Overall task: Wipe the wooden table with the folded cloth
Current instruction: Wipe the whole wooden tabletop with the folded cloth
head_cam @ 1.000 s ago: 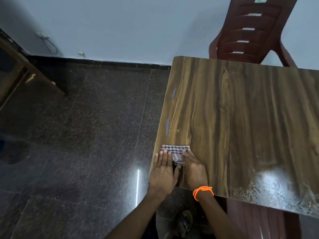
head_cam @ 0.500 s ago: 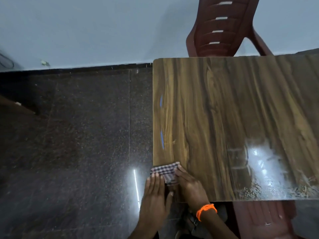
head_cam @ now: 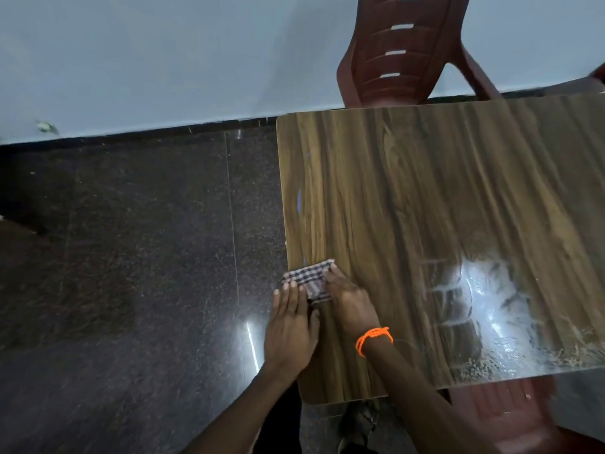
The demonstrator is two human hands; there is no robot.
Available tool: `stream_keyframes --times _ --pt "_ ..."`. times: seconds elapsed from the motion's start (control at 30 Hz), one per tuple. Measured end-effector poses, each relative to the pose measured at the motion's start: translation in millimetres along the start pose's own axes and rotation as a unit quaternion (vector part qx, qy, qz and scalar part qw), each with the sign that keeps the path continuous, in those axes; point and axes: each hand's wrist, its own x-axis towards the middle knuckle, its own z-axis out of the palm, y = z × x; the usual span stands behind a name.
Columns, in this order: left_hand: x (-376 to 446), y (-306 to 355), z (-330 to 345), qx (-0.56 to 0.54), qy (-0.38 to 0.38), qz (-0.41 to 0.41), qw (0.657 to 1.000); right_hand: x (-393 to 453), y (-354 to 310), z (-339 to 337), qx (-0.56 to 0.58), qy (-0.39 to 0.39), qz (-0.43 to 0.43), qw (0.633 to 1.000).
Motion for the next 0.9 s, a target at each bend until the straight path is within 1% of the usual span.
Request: stream_keyframes --times 0.17,0.27,0.37,0.47,0.57,0.7,0.8,0.9 --pt "-36.4 -17.7 10.8 -0.013 -0.014 0.043 0.999 -40.2 -5.7 12.5 0.001 -0.012 -0.019 1.0" --pt "-41.2 -7.2 13.6 0.004 -0.024 0.069 0.997 -68.9 4.1 7.7 0.006 -0.014 0.0 1.0" --pt "-21.2 8.1 13.2 -0.001 -0.01 0.102 0.995 -71.0 16.5 -4.7 0.019 0.015 0.04 0.999" --pt "17.7 15.7 5.6 0.003 0.006 0.122 0.992 -44.8 22.0 -16.7 0.02 0.052 0.085 0.995" --pt "55.3 11.3 -7.7 0.009 0.003 0.117 0.993 -5.7 25.5 -18.9 0.007 0.06 0.106 0.993" --pt "78.3 -10.1 -20.6 0.022 0.009 0.092 0.996 38.9 14.6 -11.8 -0.006 0.049 0.085 0.995" --pt "71.2 -24.8 -22.6 0.011 0.029 0.073 0.997 49.2 -0.2 -3.8 -0.032 0.025 0.058 0.997" --pt "44.7 -32.3 -11.7 -0.004 0.017 0.067 0.998 30.4 -11.8 1.8 -0.062 0.014 0.031 0.997"
